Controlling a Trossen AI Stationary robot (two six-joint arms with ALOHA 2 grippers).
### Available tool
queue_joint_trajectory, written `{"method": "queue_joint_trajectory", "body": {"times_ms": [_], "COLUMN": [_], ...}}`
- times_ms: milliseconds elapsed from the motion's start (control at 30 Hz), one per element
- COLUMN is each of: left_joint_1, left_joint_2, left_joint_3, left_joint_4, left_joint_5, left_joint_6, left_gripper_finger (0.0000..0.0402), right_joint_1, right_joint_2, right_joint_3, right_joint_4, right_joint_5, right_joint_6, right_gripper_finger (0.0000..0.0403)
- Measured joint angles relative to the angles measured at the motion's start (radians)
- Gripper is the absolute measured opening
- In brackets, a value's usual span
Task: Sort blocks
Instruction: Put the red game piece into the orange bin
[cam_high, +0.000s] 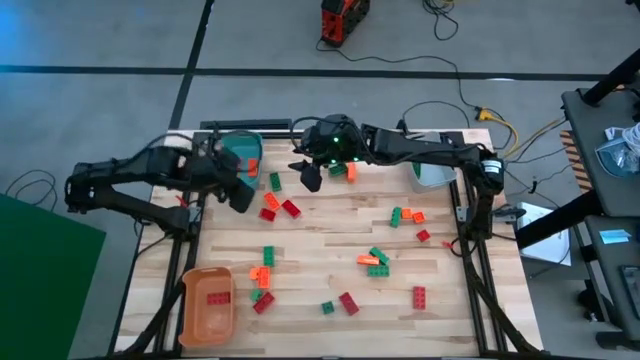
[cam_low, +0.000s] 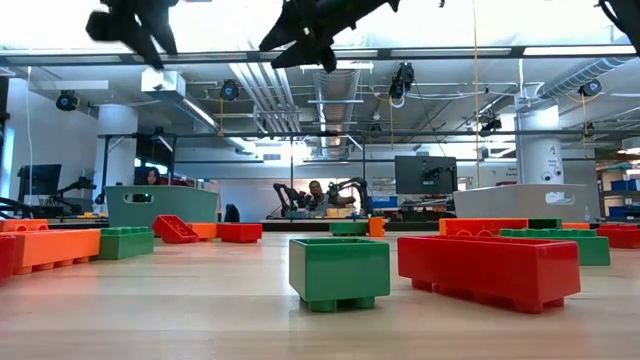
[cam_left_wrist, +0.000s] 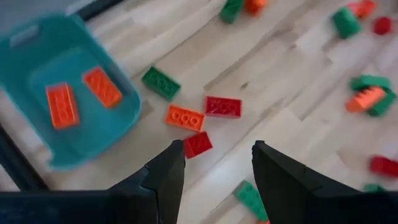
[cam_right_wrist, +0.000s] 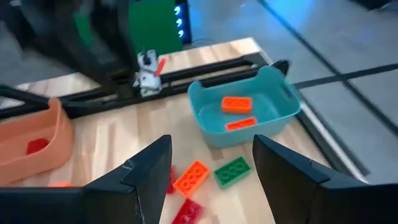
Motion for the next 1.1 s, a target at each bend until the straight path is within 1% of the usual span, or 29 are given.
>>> {"method": "queue_joint_trajectory", "body": {"times_ms": [67, 133, 233, 300, 500, 667, 733, 867, 1000, 1100], "left_joint_1": [0.000, 0.001, 0.002, 0.002, 0.009, 0.019, 0.025, 0.026, 0.026, 0.027], "left_joint_2": [0.002, 0.018, 0.061, 0.087, 0.153, 0.195, 0.212, 0.257, 0.301, 0.337], "left_joint_3": [-0.078, -0.146, -0.230, -0.273, -0.362, -0.463, -0.494, -0.523, -0.543, -0.543], "left_joint_4": [0.074, 0.130, 0.166, 0.200, 0.309, 0.481, 0.525, 0.539, 0.645, 0.681], "left_joint_5": [-0.001, -0.001, 0.018, 0.040, 0.053, 0.055, 0.061, 0.063, 0.063, 0.064], "left_joint_6": [-0.050, -0.138, -0.240, -0.269, -0.280, -0.270, -0.274, -0.249, -0.182, -0.182], "left_gripper_finger": [0.0166, 0.0170, 0.0184, 0.0196, 0.0245, 0.0278, 0.0284, 0.0287, 0.0287, 0.0287], "right_joint_1": [0.000, 0.000, 0.000, 0.000, 0.000, 0.000, 0.000, 0.000, 0.000, 0.000], "right_joint_2": [-0.015, -0.030, -0.049, -0.057, -0.075, -0.075, -0.075, -0.075, -0.076, -0.076], "right_joint_3": [0.001, 0.001, 0.002, 0.002, 0.002, 0.002, 0.002, 0.002, 0.002, 0.002], "right_joint_4": [-0.001, -0.016, -0.049, -0.067, -0.102, -0.107, -0.107, -0.116, -0.126, -0.127], "right_joint_5": [0.025, 0.048, 0.084, 0.103, 0.123, 0.123, 0.123, 0.123, 0.123, 0.123], "right_joint_6": [-0.002, -0.002, -0.003, -0.002, 0.004, 0.021, 0.023, 0.030, 0.030, 0.033], "right_gripper_finger": [0.0215, 0.0215, 0.0215, 0.0216, 0.0215, 0.0217, 0.0216, 0.0217, 0.0215, 0.0217]}}
